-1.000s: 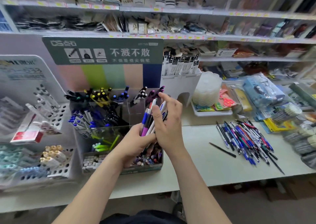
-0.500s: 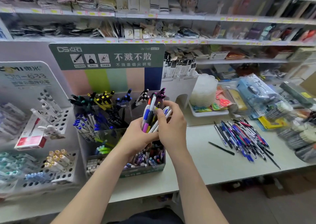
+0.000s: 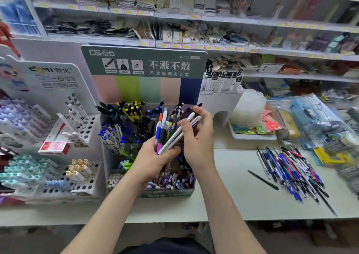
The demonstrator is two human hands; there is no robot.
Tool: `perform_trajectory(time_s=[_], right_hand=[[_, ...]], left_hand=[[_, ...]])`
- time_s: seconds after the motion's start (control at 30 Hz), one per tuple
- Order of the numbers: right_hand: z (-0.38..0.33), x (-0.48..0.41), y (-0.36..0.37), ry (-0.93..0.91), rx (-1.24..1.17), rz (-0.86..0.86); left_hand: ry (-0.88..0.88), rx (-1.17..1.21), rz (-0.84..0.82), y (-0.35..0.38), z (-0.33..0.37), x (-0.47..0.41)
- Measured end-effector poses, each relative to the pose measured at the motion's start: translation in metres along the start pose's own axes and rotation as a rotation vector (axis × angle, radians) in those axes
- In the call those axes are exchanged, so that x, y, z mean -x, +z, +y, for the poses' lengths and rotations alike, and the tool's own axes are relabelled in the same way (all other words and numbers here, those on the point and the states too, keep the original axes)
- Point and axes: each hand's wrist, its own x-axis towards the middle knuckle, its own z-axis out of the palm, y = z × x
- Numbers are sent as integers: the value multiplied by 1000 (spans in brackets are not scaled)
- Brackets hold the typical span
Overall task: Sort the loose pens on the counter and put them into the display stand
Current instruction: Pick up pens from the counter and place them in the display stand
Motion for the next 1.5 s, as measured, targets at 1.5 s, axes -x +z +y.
perform_trajectory(time_s=[1.5], right_hand=[[-31, -42, 182, -297, 1331, -1056]], left_hand=[[6, -228, 714, -133, -14, 14]])
